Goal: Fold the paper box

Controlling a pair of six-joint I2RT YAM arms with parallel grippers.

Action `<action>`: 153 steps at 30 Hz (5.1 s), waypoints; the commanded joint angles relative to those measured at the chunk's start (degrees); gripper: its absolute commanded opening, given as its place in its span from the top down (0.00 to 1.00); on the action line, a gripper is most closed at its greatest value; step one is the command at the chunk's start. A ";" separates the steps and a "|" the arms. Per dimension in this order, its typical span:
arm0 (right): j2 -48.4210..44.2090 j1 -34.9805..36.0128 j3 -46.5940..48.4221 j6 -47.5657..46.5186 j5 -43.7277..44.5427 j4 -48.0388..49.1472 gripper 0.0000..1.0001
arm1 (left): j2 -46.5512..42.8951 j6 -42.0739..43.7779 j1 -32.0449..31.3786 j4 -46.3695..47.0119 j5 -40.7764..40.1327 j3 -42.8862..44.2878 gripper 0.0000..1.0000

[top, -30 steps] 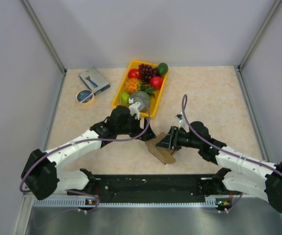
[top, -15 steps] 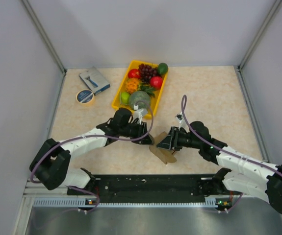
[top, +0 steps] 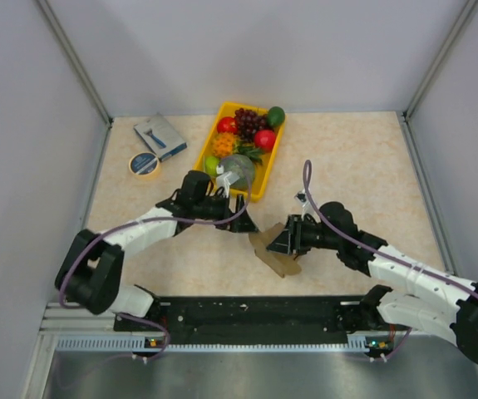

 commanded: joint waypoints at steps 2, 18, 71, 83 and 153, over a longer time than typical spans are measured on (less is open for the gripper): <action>-0.75 0.32 3.17 -3.36 0.14 -1.56 0.58 | 10.19 0.50 0.69 6.46 12.33 5.42 0.08; 1.54 0.23 4.31 -3.18 1.29 -1.56 0.58 | 6.51 -14.71 -1.33 21.15 17.61 -2.13 0.95; 8.91 -8.73 -8.09 1.57 -3.37 14.97 0.70 | 4.24 -17.36 -5.64 15.11 -3.22 -12.07 0.74; 4.02 -7.42 -1.50 -7.22 -0.92 0.92 0.67 | -3.36 -3.39 -6.26 -0.55 -9.56 -0.67 0.11; 1.80 -19.28 -12.21 -4.94 -8.91 -3.15 0.78 | 11.25 -15.32 -5.47 17.29 4.86 -6.70 0.02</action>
